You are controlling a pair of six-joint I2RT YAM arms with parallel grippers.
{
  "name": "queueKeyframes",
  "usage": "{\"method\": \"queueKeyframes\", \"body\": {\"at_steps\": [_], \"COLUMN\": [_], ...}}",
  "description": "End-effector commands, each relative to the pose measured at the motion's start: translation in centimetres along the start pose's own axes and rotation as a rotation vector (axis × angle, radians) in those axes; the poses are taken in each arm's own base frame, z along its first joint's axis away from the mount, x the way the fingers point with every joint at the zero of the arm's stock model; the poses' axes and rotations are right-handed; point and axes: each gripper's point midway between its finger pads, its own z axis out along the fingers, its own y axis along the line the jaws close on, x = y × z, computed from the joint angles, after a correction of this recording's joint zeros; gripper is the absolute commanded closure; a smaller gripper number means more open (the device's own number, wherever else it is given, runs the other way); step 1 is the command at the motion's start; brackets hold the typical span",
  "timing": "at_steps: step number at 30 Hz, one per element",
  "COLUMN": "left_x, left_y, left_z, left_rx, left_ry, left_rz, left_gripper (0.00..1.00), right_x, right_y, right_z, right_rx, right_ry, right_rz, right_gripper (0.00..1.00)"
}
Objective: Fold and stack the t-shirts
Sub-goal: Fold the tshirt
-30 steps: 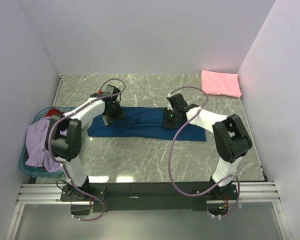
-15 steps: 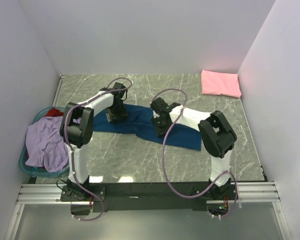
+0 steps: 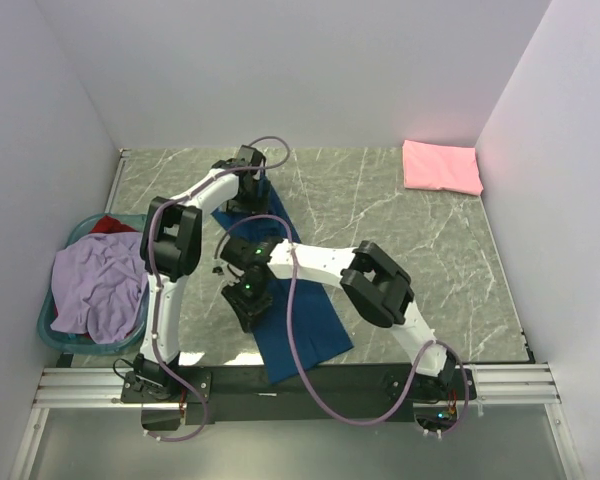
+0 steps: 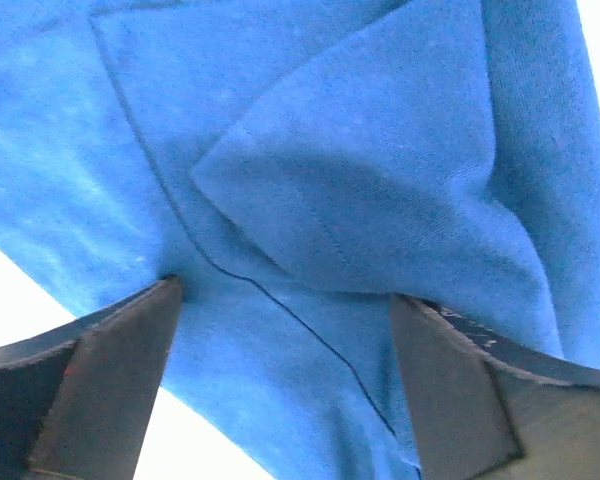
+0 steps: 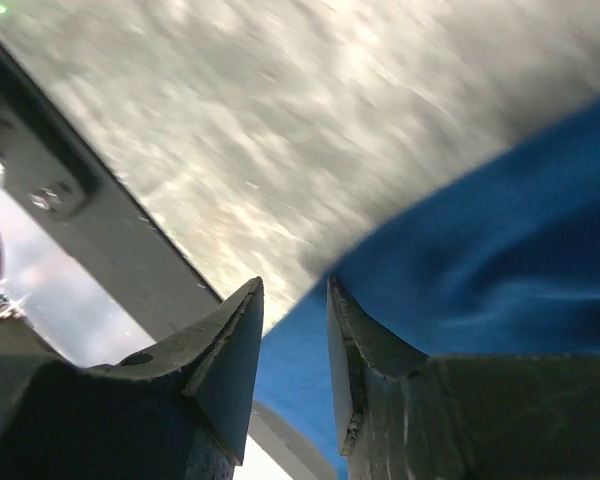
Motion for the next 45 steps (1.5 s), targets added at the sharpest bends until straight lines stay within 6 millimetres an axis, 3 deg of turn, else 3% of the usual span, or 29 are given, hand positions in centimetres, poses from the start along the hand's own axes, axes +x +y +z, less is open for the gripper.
{"method": "queueKeyframes", "body": {"at_steps": [1, 3, 5, 6, 8, 9, 10, 12, 13, 16, 19, 21, 28, 30, 34, 39, 45], "left_x": [-5.2, -6.8, -8.6, -9.6, -10.4, -11.6, -11.9, -12.4, -12.4, -12.0, -10.8, -9.1, -6.8, -6.2, -5.5, -3.7, -3.8], "left_y": [-0.1, -0.2, -0.4, -0.4, -0.5, -0.2, 0.3, 1.4, 1.5, 1.7, 1.4, 2.2, 4.8, 5.2, 5.6, 6.1, 7.2], "left_z": [2.3, 1.5, 0.0, -1.8, -3.8, -6.5, -7.5, -10.1, -10.8, -12.3, -11.1, -9.0, -3.8, -2.4, -0.7, 2.5, 5.6], "left_rx": [-0.014, -0.012, -0.007, 0.005, 0.018, 0.02, 0.001, -0.026, -0.025, -0.012, 0.001, -0.06, -0.155, -0.161, -0.173, -0.208, -0.231], "left_ry": [-0.203, -0.26, -0.311, -0.347, -0.396, -0.452, -0.474, -0.518, -0.526, -0.529, -0.485, -0.417, -0.298, -0.268, -0.223, -0.147, -0.11], "left_rz": [0.175, 0.184, 0.16, 0.145, 0.107, 0.082, 0.036, -0.027, -0.084, -0.182, -0.204, -0.207, -0.267, -0.269, -0.268, -0.235, -0.204], "left_gripper": [0.07, 0.01, 0.0, 0.01, 0.0, 0.0, 0.01, 0.01, 0.01, 0.03, 0.07, 0.12, 0.37, 0.47, 0.57, 0.57, 0.56], "right_x": [-1.8, -3.0, -2.9, -3.4, -2.4, -2.5, -1.8, -1.5, -0.8, -0.1, 0.4, 0.9, 2.6, 2.9, 3.6, 5.1, 7.3], "right_y": [1.8, 1.0, -0.1, -0.2, -2.3, -2.1, -4.6, -6.2, -8.8, -11.9, -13.6, -14.6, -15.8, -15.9, -16.1, -16.3, -15.3], "right_z": [-1.4, -3.4, -4.5, -7.1, -8.1, -10.5, -10.8, -13.2, -13.5, -14.2, -13.7, -13.1, -10.2, -10.0, -9.6, -8.5, -6.7], "right_rx": [-0.044, 0.021, 0.056, 0.057, 0.088, 0.081, 0.102, 0.11, 0.127, 0.127, 0.155, 0.175, 0.167, 0.165, 0.178, 0.178, 0.127], "right_ry": [-0.031, -0.102, -0.145, -0.212, -0.254, -0.321, -0.344, -0.42, -0.428, -0.446, -0.425, -0.402, -0.316, -0.302, -0.269, -0.201, -0.105], "right_rz": [0.014, 0.01, 0.027, 0.043, 0.083, 0.09, 0.147, 0.198, 0.261, 0.323, 0.339, 0.364, 0.408, 0.414, 0.428, 0.462, 0.484], "right_gripper": [0.61, 0.6, 0.59, 0.59, 0.58, 0.56, 0.55, 0.53, 0.53, 0.54, 0.57, 0.59, 0.61, 0.61, 0.61, 0.61, 0.61]}}
